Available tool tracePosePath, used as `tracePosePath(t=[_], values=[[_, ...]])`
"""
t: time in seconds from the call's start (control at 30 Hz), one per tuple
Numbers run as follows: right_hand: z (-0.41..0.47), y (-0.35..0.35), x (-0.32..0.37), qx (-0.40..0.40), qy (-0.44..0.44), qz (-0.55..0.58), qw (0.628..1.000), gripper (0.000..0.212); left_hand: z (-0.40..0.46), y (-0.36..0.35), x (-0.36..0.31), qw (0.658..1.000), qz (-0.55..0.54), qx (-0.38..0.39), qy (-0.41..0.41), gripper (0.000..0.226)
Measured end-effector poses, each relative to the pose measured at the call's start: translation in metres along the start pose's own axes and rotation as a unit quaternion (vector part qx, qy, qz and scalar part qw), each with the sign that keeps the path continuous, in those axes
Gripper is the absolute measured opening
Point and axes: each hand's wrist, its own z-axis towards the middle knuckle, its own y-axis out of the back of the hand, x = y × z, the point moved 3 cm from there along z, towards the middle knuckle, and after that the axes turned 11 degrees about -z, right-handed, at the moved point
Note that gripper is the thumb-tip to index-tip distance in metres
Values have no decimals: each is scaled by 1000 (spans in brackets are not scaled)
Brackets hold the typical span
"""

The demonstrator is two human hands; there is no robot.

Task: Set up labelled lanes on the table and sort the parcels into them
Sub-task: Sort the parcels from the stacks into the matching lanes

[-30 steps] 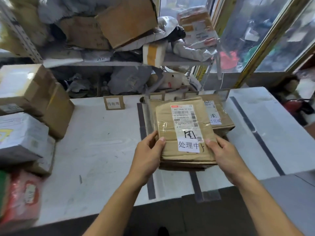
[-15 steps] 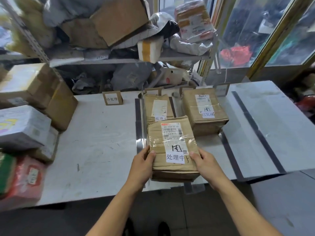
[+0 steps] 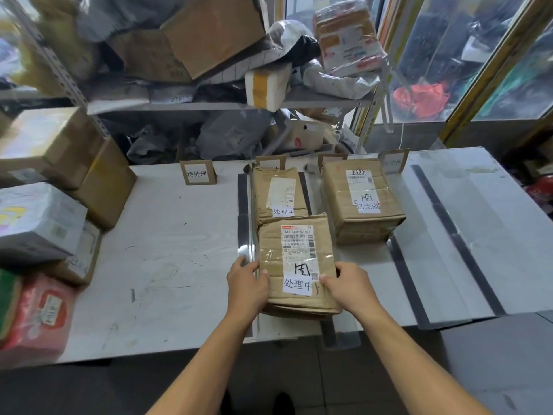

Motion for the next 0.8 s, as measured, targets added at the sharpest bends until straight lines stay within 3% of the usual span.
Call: tracePosePath(t=[0.43, 0.5, 0.8], values=[[14, -7, 11, -27, 13, -181, 983, 27, -1, 1, 14, 989, 86, -100, -60, 34], [12, -8, 13, -36, 31, -188, 981, 21, -2, 1, 16, 989, 84, -101, -64, 35], [6, -9, 15, -69, 89, -207, 972, 37, -2, 3, 20, 990, 82, -86, -73, 41]])
